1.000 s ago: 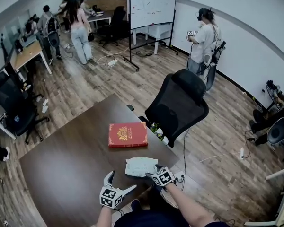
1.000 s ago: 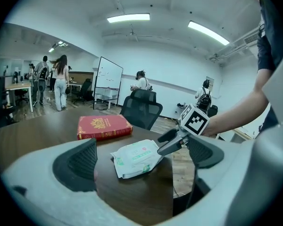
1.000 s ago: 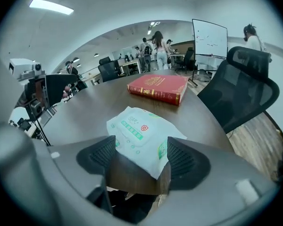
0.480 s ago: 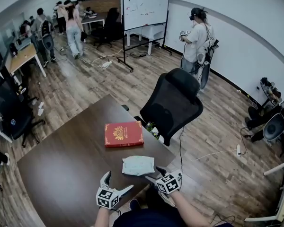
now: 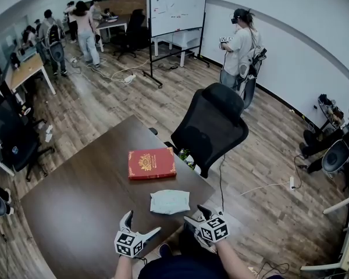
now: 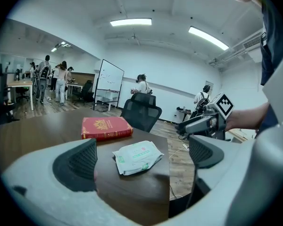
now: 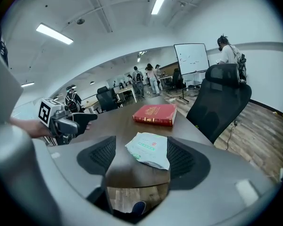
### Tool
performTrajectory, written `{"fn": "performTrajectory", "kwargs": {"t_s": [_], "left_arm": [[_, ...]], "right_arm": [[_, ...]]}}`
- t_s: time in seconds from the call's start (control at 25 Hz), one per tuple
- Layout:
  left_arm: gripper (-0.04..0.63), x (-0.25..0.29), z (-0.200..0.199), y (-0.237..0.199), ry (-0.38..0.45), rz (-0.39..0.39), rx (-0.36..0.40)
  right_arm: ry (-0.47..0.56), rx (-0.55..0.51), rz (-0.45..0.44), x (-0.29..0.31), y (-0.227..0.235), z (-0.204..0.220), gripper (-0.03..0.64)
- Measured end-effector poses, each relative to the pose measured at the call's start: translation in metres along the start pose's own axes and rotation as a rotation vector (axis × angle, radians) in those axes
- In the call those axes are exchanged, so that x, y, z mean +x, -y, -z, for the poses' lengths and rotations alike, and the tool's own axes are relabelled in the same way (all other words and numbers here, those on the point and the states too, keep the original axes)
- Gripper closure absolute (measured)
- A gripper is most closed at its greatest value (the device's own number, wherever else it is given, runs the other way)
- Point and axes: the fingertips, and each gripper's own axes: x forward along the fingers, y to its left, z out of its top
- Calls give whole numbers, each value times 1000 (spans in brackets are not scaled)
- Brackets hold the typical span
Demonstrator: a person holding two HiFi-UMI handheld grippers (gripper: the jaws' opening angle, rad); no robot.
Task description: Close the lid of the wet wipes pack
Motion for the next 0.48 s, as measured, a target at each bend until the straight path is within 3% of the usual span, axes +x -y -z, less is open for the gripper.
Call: {"fn": "performTrajectory", "kwargs": {"t_s": [0.48], "left_arm": [[-3,-2,2,-1,-4,7,3]], "right_arm": [[-2,-27,17,-5,1,1,267]]}}
